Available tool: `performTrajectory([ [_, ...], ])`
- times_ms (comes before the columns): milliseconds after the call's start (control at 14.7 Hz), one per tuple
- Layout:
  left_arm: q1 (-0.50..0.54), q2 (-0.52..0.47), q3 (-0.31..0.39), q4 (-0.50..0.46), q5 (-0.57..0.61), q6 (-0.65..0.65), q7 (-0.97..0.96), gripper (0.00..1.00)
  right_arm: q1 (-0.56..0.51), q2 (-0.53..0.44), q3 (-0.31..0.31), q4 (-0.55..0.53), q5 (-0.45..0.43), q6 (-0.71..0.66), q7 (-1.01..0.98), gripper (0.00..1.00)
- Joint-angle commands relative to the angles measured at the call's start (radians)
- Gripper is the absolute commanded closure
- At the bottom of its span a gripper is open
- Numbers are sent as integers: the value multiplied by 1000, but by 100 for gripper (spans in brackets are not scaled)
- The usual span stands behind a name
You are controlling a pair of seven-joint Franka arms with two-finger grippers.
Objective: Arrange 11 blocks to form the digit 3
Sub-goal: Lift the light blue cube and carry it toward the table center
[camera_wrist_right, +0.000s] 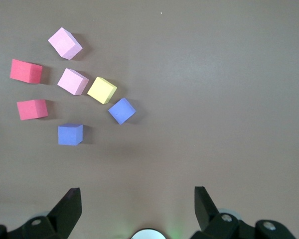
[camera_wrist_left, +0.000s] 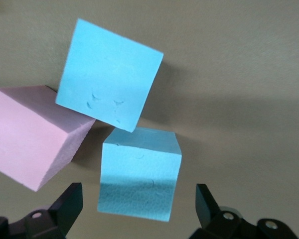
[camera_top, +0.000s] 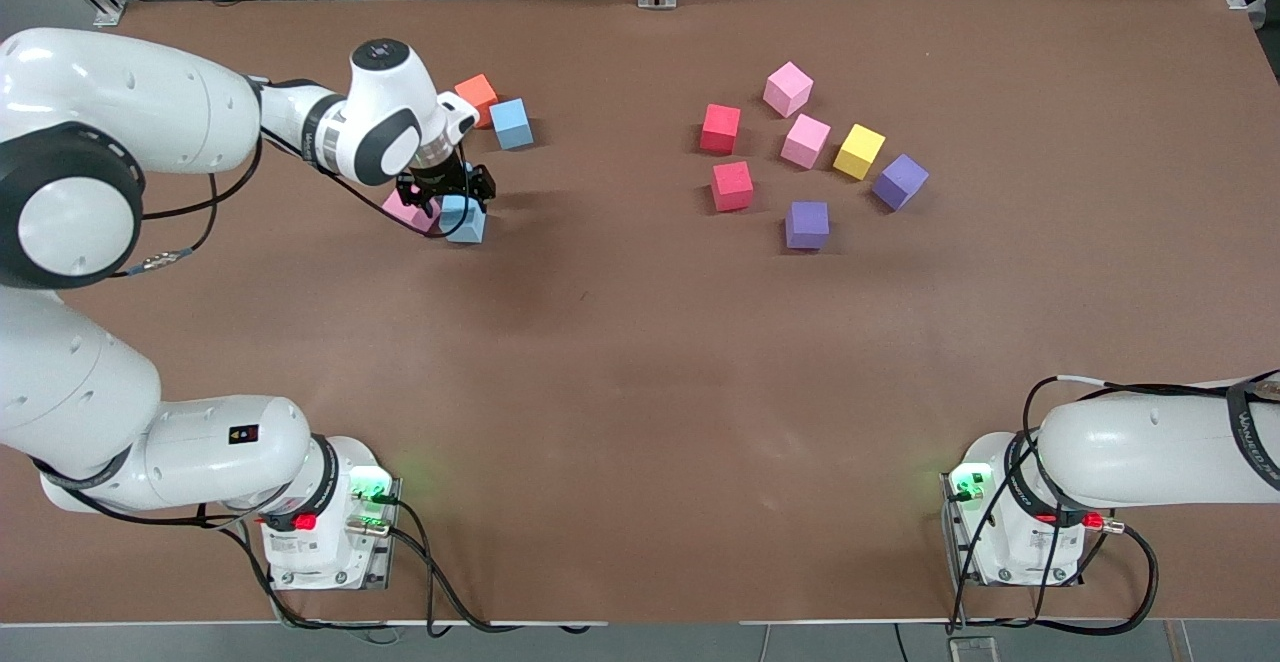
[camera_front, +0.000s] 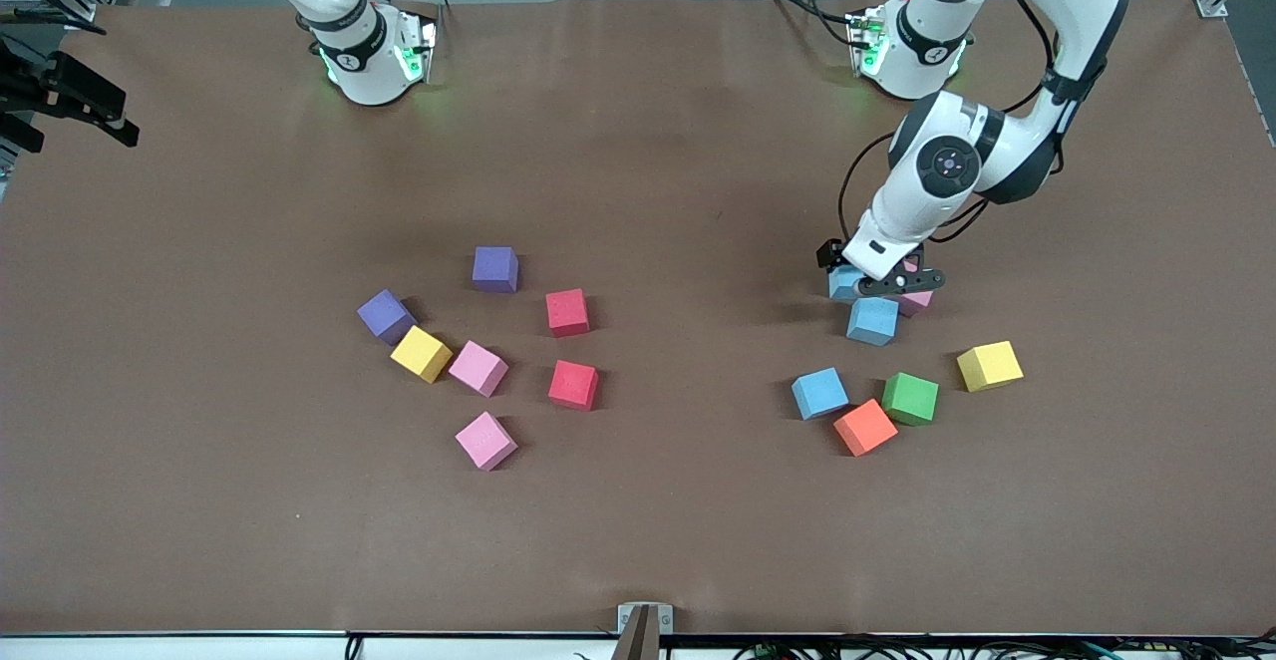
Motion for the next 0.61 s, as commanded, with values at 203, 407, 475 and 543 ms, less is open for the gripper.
performTrajectory([
  [203, 3, 61, -9, 10, 90, 68, -102, 36, -8, -13, 3, -15, 21, 2, 27, 0],
  [407, 0, 56, -13, 13, 101, 68, -105, 58, -9, -14, 1, -16, 29, -4, 25, 0],
  [475, -8, 53, -16, 15, 101, 68, -111, 60, -8, -13, 1, -16, 29, -4, 24, 0],
  [543, -32, 50, -18, 19, 101, 63, -123, 60, -8, -13, 1, -16, 29, -4, 24, 0],
])
